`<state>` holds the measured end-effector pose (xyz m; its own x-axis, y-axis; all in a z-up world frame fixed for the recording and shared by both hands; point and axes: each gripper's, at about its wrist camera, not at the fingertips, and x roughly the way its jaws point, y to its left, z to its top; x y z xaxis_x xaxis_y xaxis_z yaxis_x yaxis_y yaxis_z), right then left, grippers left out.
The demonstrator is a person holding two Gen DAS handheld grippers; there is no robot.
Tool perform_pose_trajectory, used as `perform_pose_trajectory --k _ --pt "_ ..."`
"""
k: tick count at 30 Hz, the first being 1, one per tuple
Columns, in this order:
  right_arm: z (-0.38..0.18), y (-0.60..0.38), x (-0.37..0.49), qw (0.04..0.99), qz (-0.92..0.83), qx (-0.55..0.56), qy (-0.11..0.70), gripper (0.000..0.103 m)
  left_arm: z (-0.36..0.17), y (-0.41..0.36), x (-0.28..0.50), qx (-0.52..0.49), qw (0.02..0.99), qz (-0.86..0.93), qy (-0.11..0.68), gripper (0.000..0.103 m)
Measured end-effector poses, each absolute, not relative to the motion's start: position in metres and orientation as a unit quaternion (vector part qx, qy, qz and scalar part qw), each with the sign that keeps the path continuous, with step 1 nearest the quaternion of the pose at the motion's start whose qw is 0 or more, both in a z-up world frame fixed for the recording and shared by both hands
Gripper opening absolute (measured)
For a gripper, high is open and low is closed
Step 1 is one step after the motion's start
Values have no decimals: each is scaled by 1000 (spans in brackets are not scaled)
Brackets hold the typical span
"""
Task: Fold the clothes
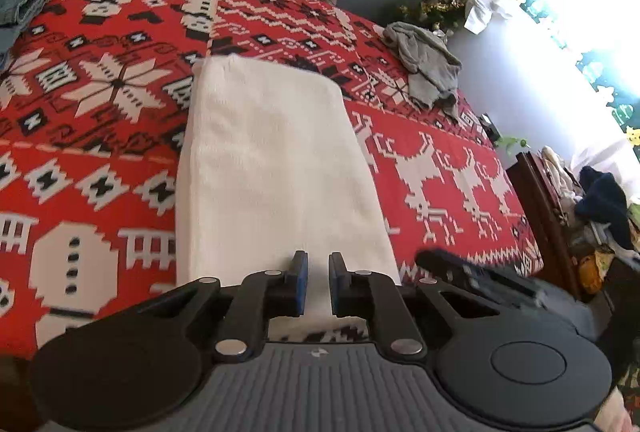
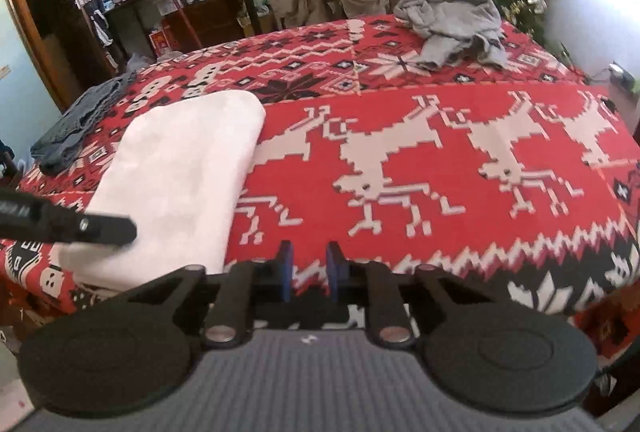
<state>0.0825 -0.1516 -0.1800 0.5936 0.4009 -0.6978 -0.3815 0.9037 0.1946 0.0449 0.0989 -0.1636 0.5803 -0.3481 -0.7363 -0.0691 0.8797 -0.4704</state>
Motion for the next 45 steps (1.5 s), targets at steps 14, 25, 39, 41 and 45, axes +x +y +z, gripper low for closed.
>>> perform_pose_trajectory --k 14,25,39,41,45 --pt "-182 -97 75 871 304 -86 376 0 -170 104 33 -255 849 -81 456 11" --pt "-171 -121 42 867 305 -112 378 1 -157 100 36 -263 851 -105 442 11" --pt "-163 -105 33 864 318 -107 375 0 -176 74 43 -272 821 -141 483 11" --pt "-162 -107 29 858 328 -113 379 0 -176 74 41 -275 816 -142 487 10" --pt "-161 -112 20 853 335 -129 380 1 -167 79 34 -283 819 -147 477 10"
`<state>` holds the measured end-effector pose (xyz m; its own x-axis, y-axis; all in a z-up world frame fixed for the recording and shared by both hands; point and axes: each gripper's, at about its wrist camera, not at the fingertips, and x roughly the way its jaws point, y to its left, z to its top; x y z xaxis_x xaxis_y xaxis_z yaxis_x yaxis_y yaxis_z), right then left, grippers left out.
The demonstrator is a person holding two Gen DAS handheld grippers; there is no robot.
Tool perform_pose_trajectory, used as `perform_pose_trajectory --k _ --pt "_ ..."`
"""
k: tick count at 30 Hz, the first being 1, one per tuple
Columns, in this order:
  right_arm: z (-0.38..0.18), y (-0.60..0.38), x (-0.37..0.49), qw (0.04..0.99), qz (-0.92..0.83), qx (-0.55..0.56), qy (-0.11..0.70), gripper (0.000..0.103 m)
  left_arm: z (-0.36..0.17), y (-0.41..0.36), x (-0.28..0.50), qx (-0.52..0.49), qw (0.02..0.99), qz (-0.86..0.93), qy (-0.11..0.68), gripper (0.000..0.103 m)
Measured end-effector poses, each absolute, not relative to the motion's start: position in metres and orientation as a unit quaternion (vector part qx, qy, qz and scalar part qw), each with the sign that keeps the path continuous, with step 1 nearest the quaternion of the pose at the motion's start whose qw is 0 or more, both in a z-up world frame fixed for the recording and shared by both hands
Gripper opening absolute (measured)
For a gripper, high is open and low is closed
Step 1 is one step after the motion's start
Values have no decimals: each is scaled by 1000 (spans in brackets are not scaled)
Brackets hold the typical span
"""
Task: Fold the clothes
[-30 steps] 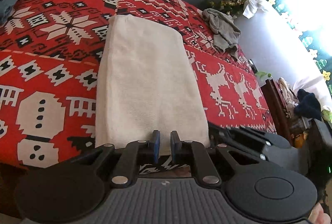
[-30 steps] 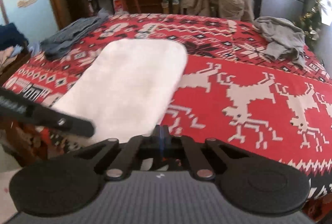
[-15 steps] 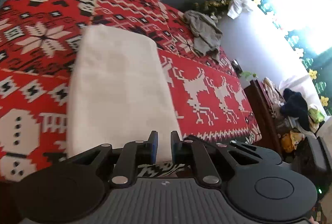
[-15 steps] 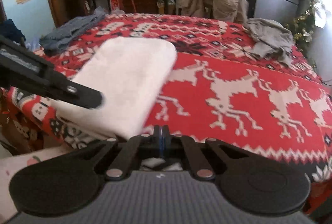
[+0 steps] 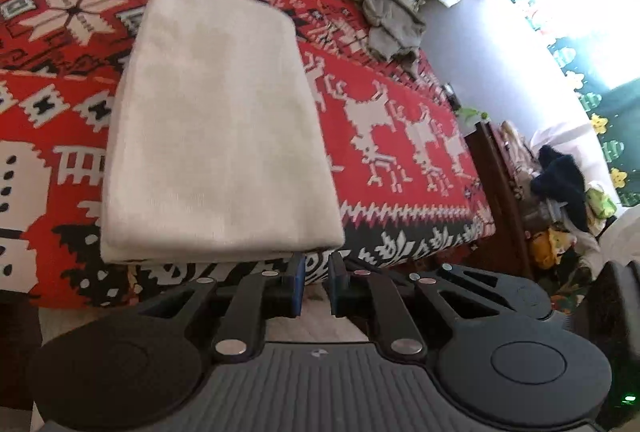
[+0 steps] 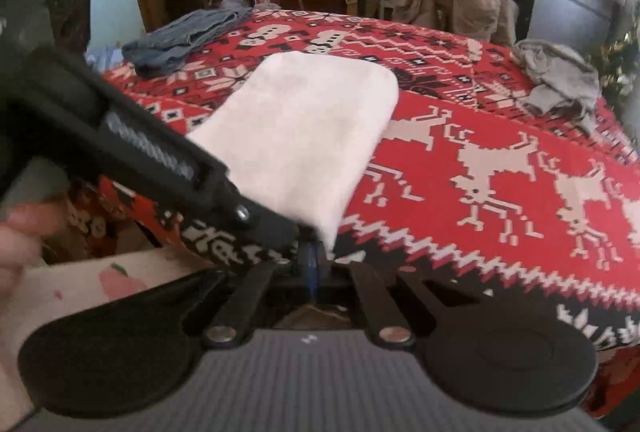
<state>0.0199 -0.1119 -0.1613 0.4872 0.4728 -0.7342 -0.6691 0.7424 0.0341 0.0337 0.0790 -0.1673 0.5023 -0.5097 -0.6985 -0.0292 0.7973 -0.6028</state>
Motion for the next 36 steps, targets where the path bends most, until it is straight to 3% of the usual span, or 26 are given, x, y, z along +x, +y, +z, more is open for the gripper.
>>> perform_pose_trajectory --k 3,6,10,14,15,16,25,36 --pt "-160 -121 19 862 319 -114 377 3 -159 87 32 -295 825 -147 459 10" --pt "-163 -122 22 866 313 -105 376 18 -156 94 37 -300 828 -137 453 10" --pt "-170 -113 25 864 321 -107 373 28 -159 101 42 -306 828 -129 452 10" --pt "-177 -105 29 861 322 -109 378 26 -167 102 46 -300 827 -119 461 10" --pt "-178 -103 30 860 322 -109 381 14 -169 102 46 -300 825 -119 463 10" --pt "-179 -103 31 860 320 -110 383 9 -171 102 47 -302 824 -121 464 10" --pt "-176 -89 15 863 323 -176 347 5 -172 95 47 -292 824 -128 468 10" --pt "-164 -106 12 867 310 -181 346 0 -161 87 49 -282 827 -152 462 10"
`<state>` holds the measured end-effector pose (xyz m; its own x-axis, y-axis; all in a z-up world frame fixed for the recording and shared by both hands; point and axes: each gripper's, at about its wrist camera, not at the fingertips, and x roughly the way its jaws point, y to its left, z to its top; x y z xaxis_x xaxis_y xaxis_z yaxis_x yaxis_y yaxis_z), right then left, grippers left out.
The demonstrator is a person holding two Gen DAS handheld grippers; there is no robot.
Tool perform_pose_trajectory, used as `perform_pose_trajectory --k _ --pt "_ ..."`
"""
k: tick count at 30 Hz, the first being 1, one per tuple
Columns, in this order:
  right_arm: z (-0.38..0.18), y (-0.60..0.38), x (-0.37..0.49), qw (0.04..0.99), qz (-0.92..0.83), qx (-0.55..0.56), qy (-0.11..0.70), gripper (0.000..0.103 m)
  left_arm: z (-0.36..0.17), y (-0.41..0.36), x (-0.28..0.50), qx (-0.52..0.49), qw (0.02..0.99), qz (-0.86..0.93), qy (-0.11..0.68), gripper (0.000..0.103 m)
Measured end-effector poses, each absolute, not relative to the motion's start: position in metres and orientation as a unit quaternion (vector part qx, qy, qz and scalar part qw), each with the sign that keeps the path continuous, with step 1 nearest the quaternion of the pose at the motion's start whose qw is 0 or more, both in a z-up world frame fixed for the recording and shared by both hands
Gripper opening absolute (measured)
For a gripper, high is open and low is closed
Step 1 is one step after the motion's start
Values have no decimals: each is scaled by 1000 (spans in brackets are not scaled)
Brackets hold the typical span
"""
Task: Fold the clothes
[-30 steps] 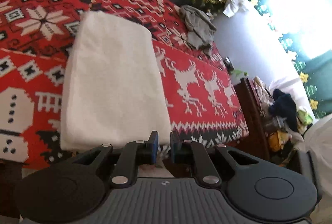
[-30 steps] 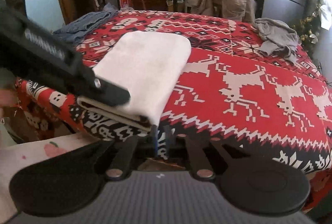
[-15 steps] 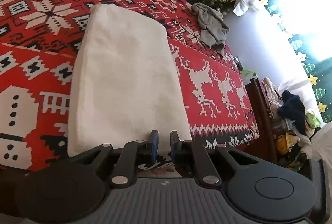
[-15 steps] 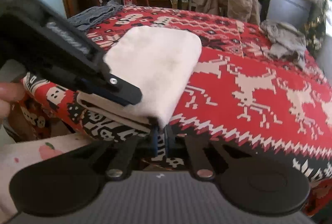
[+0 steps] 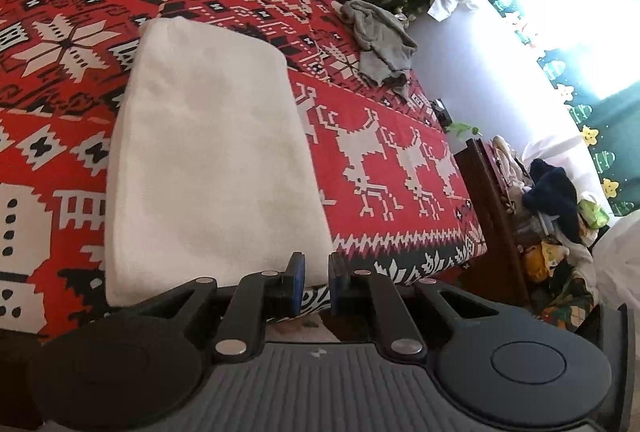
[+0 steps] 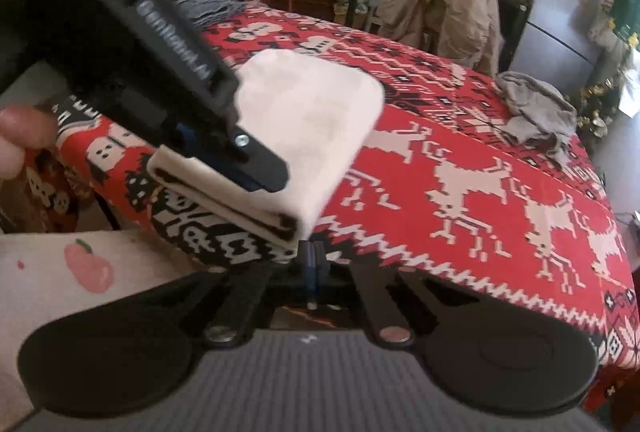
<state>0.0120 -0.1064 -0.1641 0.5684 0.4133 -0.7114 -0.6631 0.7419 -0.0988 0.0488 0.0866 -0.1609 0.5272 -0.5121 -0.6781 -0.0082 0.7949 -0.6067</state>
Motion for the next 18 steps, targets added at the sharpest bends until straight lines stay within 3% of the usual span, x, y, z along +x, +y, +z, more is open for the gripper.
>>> perform_pose_trajectory --k 18 --pt "-166 -102 25 858 331 -175 351 0 -168 87 52 -299 814 -154 473 11"
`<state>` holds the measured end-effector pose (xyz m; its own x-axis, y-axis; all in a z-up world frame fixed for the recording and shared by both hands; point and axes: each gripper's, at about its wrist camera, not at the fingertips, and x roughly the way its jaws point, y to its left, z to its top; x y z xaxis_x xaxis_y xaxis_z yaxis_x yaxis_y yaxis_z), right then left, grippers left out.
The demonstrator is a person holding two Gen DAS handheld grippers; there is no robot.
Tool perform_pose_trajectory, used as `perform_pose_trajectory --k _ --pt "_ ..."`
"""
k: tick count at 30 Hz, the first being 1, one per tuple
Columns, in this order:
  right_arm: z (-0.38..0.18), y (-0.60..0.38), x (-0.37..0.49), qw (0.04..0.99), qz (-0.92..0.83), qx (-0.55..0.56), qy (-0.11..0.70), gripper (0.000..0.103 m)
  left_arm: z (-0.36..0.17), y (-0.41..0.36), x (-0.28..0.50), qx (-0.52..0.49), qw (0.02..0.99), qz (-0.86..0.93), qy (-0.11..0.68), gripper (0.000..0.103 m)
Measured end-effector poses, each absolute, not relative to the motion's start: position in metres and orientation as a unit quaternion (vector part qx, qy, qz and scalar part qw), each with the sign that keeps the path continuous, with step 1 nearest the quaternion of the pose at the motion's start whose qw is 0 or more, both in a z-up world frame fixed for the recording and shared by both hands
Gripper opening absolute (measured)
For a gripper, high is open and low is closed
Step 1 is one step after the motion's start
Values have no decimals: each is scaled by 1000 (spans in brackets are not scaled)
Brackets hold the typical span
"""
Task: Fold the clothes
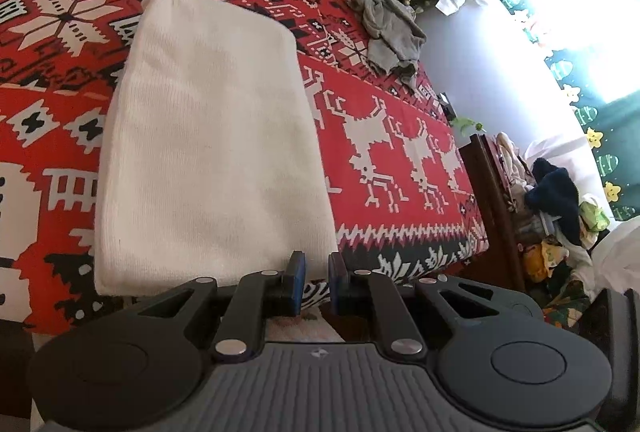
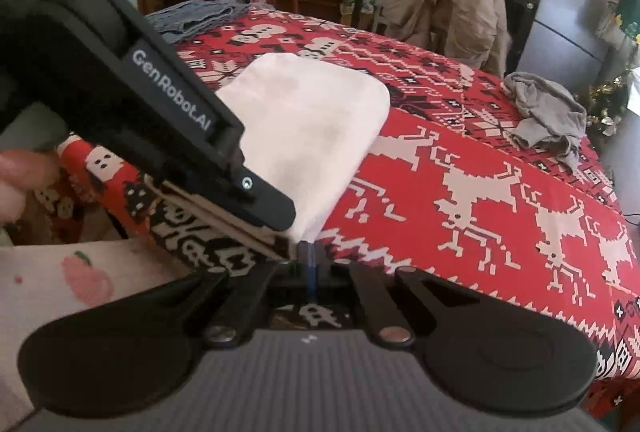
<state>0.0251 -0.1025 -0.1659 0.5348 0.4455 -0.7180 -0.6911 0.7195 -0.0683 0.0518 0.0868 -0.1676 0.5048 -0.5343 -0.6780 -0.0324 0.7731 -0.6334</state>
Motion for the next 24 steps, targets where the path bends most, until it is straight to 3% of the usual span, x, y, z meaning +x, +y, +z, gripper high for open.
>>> perform_pose_trajectory --k 9,18,24 --pt "-167 -101 81 880 298 -130 347 1 -167 90 87 -295 827 -123 462 11" --pt "-171 -100 57 856 343 -153 354 0 -166 94 84 -308 819 -136 464 11" --pt "-168 -104 100 875 314 -125 348 1 -159 106 120 -309 831 -116 448 11"
